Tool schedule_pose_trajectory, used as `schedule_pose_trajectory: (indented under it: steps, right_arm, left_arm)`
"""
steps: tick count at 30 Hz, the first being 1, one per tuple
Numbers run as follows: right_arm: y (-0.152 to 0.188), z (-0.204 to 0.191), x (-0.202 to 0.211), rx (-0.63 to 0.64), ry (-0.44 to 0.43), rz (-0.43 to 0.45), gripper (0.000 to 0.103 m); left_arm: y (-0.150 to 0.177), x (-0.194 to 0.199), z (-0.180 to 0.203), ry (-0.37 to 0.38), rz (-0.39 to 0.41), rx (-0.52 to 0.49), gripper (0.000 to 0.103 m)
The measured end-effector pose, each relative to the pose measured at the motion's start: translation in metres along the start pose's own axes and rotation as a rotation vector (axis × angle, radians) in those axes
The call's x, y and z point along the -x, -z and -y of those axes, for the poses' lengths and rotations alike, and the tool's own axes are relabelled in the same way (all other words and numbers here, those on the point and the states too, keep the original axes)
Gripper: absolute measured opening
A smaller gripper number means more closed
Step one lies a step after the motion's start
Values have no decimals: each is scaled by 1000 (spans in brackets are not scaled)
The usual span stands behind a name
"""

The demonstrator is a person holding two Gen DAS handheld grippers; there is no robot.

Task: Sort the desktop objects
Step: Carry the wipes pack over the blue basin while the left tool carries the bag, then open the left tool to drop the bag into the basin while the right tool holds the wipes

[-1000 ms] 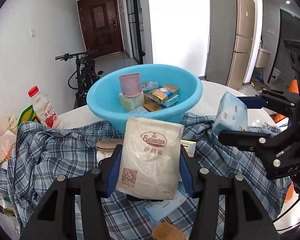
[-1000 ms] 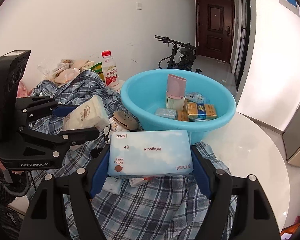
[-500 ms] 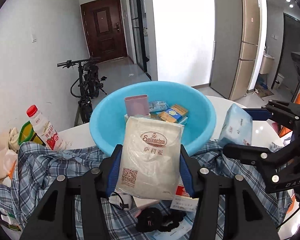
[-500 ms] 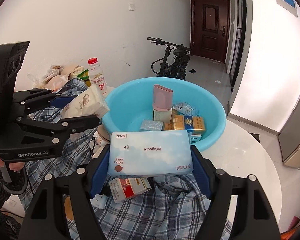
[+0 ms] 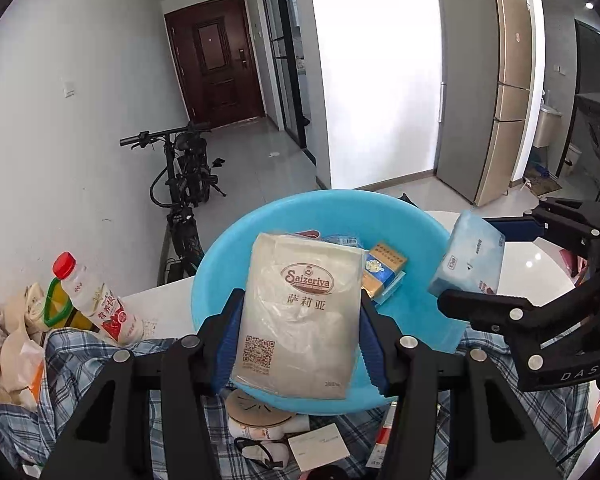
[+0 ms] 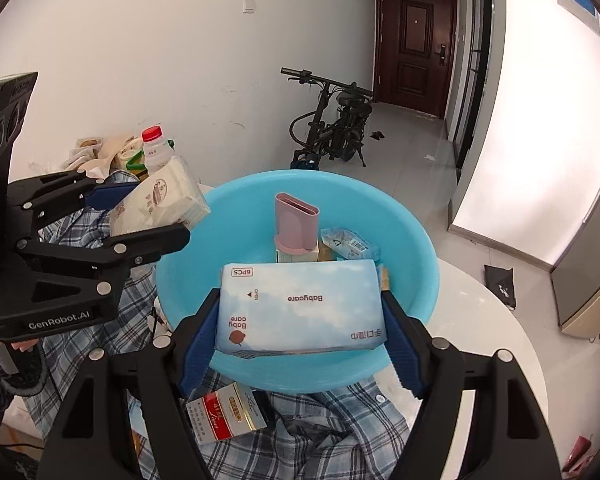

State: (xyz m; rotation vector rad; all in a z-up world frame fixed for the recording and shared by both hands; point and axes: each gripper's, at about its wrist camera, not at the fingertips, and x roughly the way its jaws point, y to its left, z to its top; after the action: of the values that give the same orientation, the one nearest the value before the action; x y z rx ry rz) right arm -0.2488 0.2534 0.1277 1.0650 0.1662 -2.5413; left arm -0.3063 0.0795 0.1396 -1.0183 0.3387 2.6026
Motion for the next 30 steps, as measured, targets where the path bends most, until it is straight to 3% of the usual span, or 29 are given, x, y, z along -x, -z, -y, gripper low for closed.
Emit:
schedule_pose_trajectory:
  steps: [3,7,12,23,30]
  right_arm:
    - [-13,10,-11,-29,-10,-22,73]
    - [-27,24,-27,-69,-5,-46,73]
    - [-39,41,-52,-98,-7,-96,73]
    - [-47,68,-96,-152,5,-193,73]
    - [-50,80,-116,-164,-9,-246,73]
  left_arm:
    - [-12,-15,-7,19,-33,16,55]
    - [-27,-34,-14,-24,-60,14,55]
    - [-47,-61,-25,16,-98,50,55]
    - [-91,-138,-25,108,-178,-10,55]
    - [-112,-171,-29,122,-195,-71,55]
